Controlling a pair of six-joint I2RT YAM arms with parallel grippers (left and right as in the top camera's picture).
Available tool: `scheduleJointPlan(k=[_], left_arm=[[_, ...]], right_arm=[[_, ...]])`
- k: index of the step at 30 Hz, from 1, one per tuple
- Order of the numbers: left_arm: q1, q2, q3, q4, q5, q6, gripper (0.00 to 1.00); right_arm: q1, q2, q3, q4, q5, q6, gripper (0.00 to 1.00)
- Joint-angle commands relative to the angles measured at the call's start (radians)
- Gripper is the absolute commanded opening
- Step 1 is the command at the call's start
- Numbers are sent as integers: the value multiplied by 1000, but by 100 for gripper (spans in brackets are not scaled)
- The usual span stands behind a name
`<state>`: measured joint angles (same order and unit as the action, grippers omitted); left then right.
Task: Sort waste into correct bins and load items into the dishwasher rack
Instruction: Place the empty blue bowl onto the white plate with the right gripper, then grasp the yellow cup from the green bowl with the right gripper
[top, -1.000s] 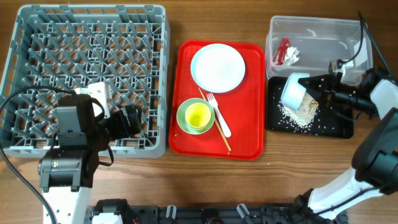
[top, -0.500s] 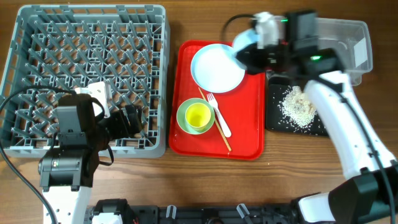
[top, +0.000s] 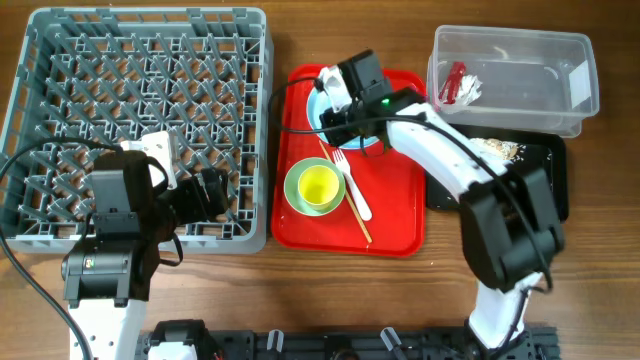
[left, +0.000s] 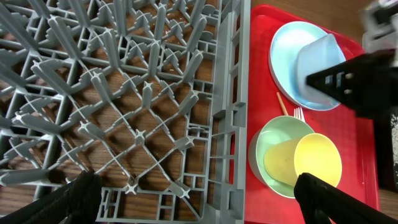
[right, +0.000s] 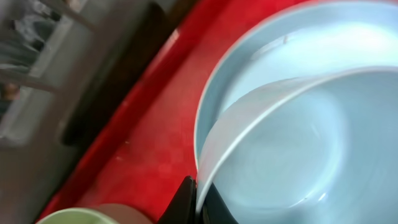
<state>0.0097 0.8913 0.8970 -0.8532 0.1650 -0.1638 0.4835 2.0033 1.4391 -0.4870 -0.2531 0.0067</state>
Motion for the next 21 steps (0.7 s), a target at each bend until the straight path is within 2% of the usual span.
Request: scheduleJointPlan(k=[1, 2, 6, 7, 14, 19, 21], left_arm=[[8, 2, 16, 3, -2, -8, 100], [8, 2, 16, 3, -2, -8, 100], [8, 2, 16, 3, -2, -8, 100], [8, 2, 16, 3, -2, -8, 100], [8, 2, 16, 3, -2, -8, 100], [8, 2, 16, 3, -2, -8, 100], [8, 2, 16, 3, -2, -8, 100]], right_arm=[[2, 36, 12, -10, -34, 23, 4], [2, 33, 12, -12, -40, 23, 5], [-2, -6, 29, -60, -39, 27, 32], [-5, -19, 43, -82, -39, 27, 35], [-45, -176, 225, -336, -40, 53, 50], [-14, -207, 192, -529, -104, 88, 56], [8, -207, 136, -546, -103, 98, 57]])
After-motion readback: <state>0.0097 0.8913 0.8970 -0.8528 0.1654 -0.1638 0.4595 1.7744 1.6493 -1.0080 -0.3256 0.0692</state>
